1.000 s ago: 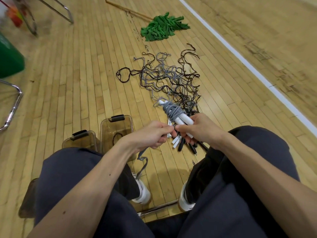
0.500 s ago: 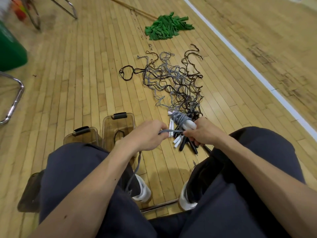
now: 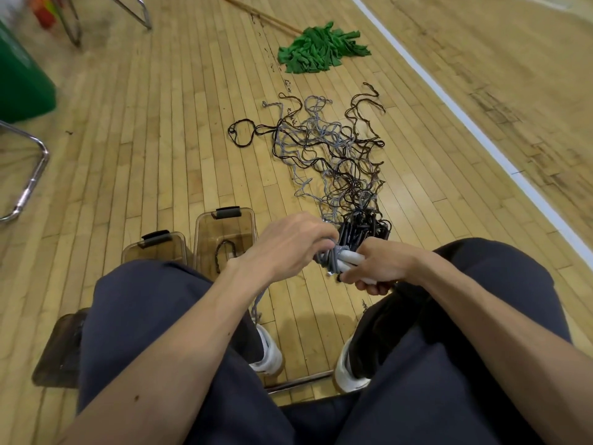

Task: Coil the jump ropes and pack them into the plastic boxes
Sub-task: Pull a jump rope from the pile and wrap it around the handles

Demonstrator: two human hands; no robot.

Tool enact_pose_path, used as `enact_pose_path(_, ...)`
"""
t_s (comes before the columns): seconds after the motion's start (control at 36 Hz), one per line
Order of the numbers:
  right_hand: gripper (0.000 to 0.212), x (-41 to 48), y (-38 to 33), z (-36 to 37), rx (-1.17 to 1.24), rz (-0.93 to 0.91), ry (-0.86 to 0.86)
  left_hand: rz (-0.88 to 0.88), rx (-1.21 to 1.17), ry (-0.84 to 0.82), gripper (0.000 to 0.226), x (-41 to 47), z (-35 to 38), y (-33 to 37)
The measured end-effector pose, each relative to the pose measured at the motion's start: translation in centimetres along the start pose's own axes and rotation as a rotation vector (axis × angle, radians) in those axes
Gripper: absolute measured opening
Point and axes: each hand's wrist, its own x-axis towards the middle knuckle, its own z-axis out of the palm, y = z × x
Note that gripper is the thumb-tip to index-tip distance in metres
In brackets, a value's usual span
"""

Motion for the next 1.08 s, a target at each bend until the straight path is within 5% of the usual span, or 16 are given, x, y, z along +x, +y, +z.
enact_pose_path(0.25, 0.024, -0.7, 0.3, -0.2, -0.144, -0.127, -0.216, -0.005, -0.273, -0.068, 0.012, 0.5, 0.3, -0.2)
enact_pose_path(0.53, 0.018, -1.8, 0.1, -0.2, -0.031, -0.269, -0.509, -0.053, -0.677, -0.3, 0.017, 0.8, -0.3, -0.3)
enact_pose_path(0.67, 0.027, -2.8, -0.2, -0.5, 0.194, -0.361, -0.438, -0.133, -0.897, -0.287, 0.027, 0.9, -1.3, -0.8)
enact_pose_path(0.83, 0.032, -3.6, -0.4, -0.5, 0.361, -0.449, -0.397, -0.232, -1.207, -0.315, 0.01, 0.9, -1.3, -1.0)
enact_pose_path(1.08, 0.01, -3.5, -0.4, -1.2, 0.629, -0.509, -0.246, -0.43, -1.153, -0.231, 0.036, 1.4, -0.3, 0.4)
